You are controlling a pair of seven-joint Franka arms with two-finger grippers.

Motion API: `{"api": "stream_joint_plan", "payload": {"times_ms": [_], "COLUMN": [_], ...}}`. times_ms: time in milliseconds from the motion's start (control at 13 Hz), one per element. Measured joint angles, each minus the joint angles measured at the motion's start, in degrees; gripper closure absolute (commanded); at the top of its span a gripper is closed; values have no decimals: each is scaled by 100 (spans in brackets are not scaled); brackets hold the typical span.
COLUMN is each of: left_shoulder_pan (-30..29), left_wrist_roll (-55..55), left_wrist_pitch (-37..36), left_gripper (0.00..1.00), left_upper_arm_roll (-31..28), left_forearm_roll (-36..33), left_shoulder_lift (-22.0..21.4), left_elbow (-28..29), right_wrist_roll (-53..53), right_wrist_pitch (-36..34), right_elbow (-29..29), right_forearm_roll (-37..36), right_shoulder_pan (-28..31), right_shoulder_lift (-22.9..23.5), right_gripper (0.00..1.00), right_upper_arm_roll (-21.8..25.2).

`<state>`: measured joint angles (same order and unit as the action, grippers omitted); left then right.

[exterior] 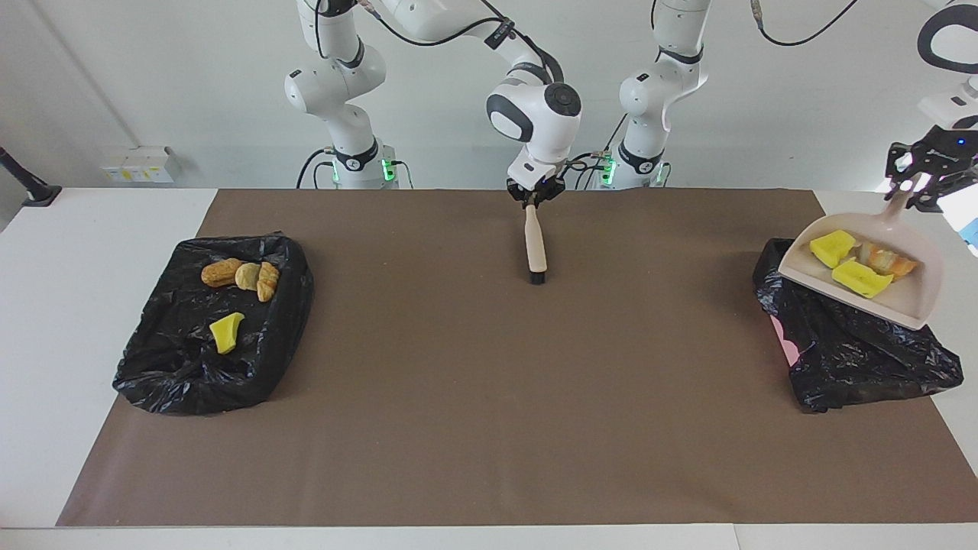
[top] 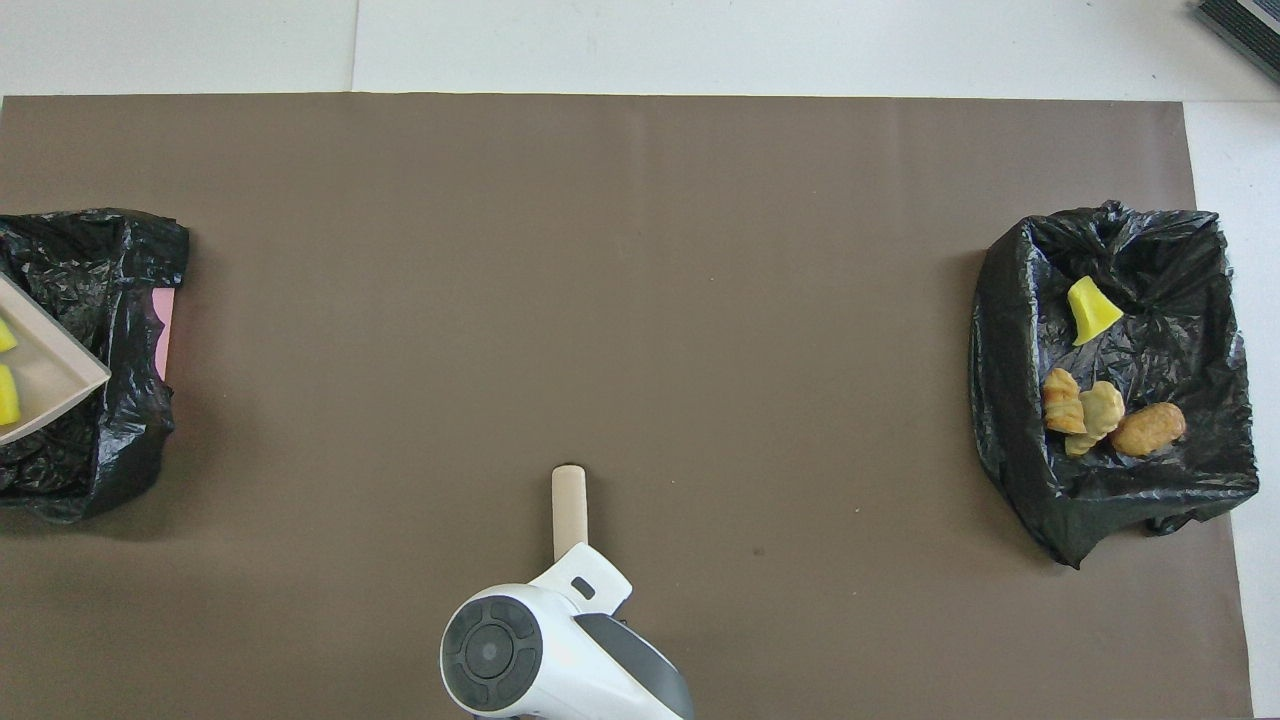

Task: Sweep and dump trash in bin
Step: 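Tilt the dustpan over the black bin with the left gripper to dump, then lay the brush down on the mat with the right gripper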

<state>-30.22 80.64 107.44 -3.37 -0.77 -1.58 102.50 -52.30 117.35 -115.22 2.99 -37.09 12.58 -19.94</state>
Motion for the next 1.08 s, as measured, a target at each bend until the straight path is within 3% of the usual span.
{"api": "stream_joint_plan", "payload": {"times_ms": [308,769,1077], "left_shoulder_pan": [6,807,1258], "left_wrist_roll": [347,199,162], "left_wrist_pitch": [585,231,-195], "left_gripper": [100,100,100], "left_upper_arm_roll": [4,61,70], "left_forearm_roll": [-1262,-2707,-3742], "left_shoulder_lift": [932,987,937], "left_elbow": [-787,-1015,-1208], "right_wrist_roll": [-2,120,1252], "right_wrist_pitch": [-312,-1121,-2137], "right_elbow": [210,906,1779], "right_forearm_roll": [-78,-469,-474], "right_shoulder_pan": [12,302,1022], "right_shoulder_lift": [-6,-70,-187], "right_gripper": [0,0,0], "right_upper_arm_roll": [47,72,92]}}
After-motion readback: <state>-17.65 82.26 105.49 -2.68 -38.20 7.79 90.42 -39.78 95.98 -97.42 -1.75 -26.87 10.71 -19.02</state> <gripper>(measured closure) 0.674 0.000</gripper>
